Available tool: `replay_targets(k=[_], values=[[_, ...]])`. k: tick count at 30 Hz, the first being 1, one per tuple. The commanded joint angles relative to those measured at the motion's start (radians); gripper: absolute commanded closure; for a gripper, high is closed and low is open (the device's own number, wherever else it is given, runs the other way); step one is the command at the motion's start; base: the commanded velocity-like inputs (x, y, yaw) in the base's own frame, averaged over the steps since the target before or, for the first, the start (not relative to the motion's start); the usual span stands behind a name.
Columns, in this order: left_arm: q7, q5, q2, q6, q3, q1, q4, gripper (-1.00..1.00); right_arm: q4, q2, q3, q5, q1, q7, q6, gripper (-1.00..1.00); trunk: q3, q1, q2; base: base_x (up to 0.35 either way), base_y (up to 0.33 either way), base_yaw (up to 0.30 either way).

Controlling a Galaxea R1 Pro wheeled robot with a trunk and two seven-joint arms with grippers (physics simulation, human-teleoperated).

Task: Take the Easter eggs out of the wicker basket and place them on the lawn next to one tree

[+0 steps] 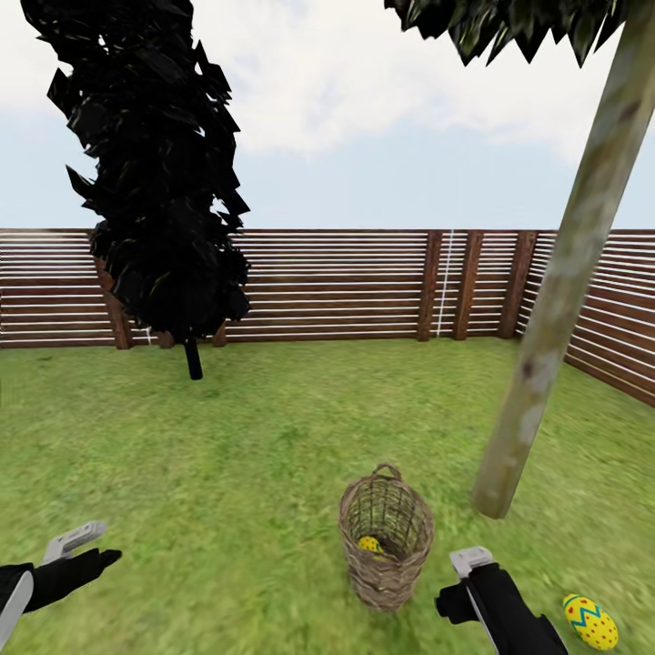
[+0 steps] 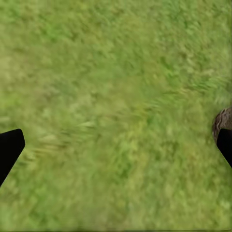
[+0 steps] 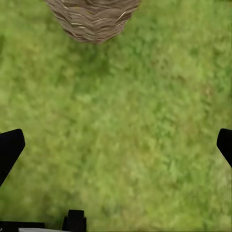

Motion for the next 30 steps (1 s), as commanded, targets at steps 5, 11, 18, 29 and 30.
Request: replay_targets(k=[5,11,18,29,30], values=[[0.083,-0.003,-0.056,0.003,-0.004,-0.002,-0.002,-1.00,-0.018,-0.001,-0.003,0.010,-0.001,0.009,0.004,-1.00,0.014,-0.019,0.034,0.000,0.322,0.000],[0.177,-0.005,-0.120,-0.014,-0.006,-0.002,-0.002,-1.00,-0.023,-0.001,-0.003,0.010,-0.001,0.011,0.004,-1.00,0.033,-0.042,0.076,0.000,0.318,0.000],[0.182,-0.005,-0.127,-0.015,-0.006,-0.002,-0.001,-1.00,-0.023,-0.004,-0.005,0.011,-0.001,0.012,0.004,-1.00,0.052,-0.065,0.118,0.000,0.302,-0.004],[0.183,-0.005,-0.137,-0.015,-0.008,-0.002,0.006,-1.00,-0.028,-0.022,-0.008,0.010,-0.001,0.012,0.007,-1.00,0.058,-0.073,0.132,0.000,0.275,-0.245],[0.183,-0.006,-0.138,-0.015,-0.008,-0.001,0.007,-1.00,-0.030,-0.025,-0.008,0.010,-0.001,0.012,0.008,-1.00,0.061,-0.077,0.139,0.000,0.224,-0.282]])
